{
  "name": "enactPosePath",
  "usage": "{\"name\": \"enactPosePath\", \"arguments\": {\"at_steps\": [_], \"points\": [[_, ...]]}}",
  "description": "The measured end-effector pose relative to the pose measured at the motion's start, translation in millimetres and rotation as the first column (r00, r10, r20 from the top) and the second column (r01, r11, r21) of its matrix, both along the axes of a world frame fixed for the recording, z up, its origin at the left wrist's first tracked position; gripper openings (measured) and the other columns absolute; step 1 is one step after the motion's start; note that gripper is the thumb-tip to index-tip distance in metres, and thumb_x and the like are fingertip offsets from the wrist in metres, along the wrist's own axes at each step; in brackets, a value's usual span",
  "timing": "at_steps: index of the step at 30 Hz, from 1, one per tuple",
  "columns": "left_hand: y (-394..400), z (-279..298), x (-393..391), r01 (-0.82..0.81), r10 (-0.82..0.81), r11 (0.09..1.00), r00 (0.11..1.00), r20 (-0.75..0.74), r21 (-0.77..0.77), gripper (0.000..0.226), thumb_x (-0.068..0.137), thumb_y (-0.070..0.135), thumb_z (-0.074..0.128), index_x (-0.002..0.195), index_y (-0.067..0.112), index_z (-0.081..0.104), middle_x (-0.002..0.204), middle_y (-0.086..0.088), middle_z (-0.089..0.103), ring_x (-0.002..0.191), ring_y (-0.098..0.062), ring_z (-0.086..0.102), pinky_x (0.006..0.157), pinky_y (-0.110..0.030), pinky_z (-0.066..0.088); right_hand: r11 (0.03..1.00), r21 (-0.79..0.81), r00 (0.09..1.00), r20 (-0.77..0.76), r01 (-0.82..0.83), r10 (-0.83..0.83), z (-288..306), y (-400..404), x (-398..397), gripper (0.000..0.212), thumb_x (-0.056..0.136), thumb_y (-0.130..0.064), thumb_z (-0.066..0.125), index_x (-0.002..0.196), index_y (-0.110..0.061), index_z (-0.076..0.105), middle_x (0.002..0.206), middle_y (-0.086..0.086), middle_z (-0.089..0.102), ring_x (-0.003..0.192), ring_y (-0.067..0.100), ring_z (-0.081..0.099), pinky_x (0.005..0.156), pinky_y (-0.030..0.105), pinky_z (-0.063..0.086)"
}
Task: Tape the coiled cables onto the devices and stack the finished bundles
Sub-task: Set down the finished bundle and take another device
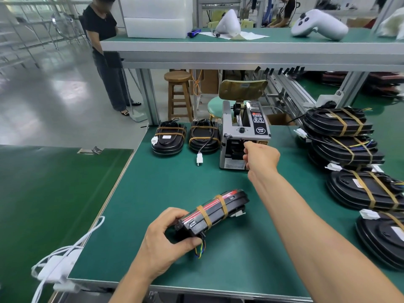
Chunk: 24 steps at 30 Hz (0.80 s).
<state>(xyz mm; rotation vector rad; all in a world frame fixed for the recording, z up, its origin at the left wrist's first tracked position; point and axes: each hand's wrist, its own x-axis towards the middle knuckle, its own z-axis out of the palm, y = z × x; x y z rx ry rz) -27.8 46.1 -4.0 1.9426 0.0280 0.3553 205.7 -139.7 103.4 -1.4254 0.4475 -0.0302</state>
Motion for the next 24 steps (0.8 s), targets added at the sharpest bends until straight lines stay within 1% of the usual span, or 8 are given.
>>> {"name": "enactPosePath", "arguments": {"at_steps": [5,8,11,15,17,21,24], "points": [[-0.2,0.6,0.2,0.000,0.000,1.000,1.000,0.001,0.000,0.056,0.076,0.059,0.093,0.117,0.027,0.073,0.112,-0.003,0.071,0.105,-0.032,0.069,0.093,-0.059,0.055,1.000,-0.010,0.999,-0.048,0.021,-0.021,-7.8,-4.9,-3.2,0.016,0.083,-0.005,0.069,0.069,-0.011,0.067,0.064,0.002,0.067,0.043,0.010,0.053,0.045,0.023,0.041],[-0.7,1.4,0.0,0.003,-0.003,1.000,1.000,0.004,-0.006,0.056,0.076,0.060,0.093,0.117,0.027,0.073,0.112,-0.004,0.071,0.105,-0.032,0.069,0.093,-0.059,0.055,1.000,-0.008,0.998,-0.064,0.015,-0.016,-8.4,-2.6,-3.5,0.016,0.084,-0.009,0.072,0.069,-0.012,0.066,0.066,0.002,0.068,0.042,0.009,0.053,0.042,0.022,0.039],[-1.3,2.7,-0.8,0.003,-0.003,1.000,1.000,0.008,-0.006,0.056,0.076,0.062,0.092,0.116,0.027,0.073,0.110,-0.004,0.071,0.104,-0.032,0.069,0.092,-0.058,0.055,1.000,0.000,0.996,-0.093,0.003,-0.003,-6.8,0.7,-2.5,0.011,0.085,-0.016,0.077,0.078,-0.009,0.070,0.064,0.001,0.068,0.038,0.006,0.052,0.038,0.020,0.038],[-1.7,4.6,-1.6,0.005,-0.005,1.000,1.000,0.002,-0.003,0.053,0.076,0.058,0.092,0.114,0.028,0.073,0.110,-0.003,0.071,0.103,-0.031,0.069,0.092,-0.057,0.055,1.000,0.021,0.993,-0.118,-0.019,0.021,-5.7,3.8,-0.8,0.014,0.084,-0.018,0.080,0.087,-0.007,0.072,0.065,0.002,0.068,0.039,0.006,0.054,0.039,0.019,0.038],[-1.6,5.2,-1.9,0.006,-0.006,1.000,1.000,0.001,-0.001,0.052,0.075,0.055,0.093,0.114,0.028,0.073,0.110,-0.003,0.071,0.103,-0.030,0.069,0.092,-0.057,0.055,1.000,0.017,0.992,-0.126,-0.021,0.023,-5.1,5.5,-0.3,0.012,0.083,-0.015,0.081,0.085,-0.008,0.072,0.066,0.003,0.069,0.040,0.007,0.054,0.039,0.019,0.039],[-2.1,5.9,-1.4,0.008,-0.008,1.000,1.000,-0.001,0.000,0.050,0.075,0.053,0.093,0.115,0.029,0.073,0.111,-0.002,0.071,0.104,-0.030,0.070,0.092,-0.057,0.055,0.999,0.030,0.992,-0.128,0.014,-0.010,-4.4,7.1,3.2,0.012,0.081,-0.004,0.075,0.075,-0.009,0.067,0.067,0.006,0.068,0.033,0.006,0.051,0.036,0.016,0.037],[-2.4,5.6,-1.2,0.008,-0.008,1.000,1.000,-0.001,0.000,0.051,0.076,0.055,0.093,0.115,0.029,0.073,0.111,-0.002,0.071,0.105,-0.030,0.070,0.092,-0.057,0.055,0.999,0.020,0.990,-0.139,0.028,-0.025,-4.0,7.7,2.2,0.012,0.080,-0.004,0.073,0.074,-0.010,0.065,0.061,0.004,0.065,0.037,0.009,0.052,0.036,0.017,0.038]]}}
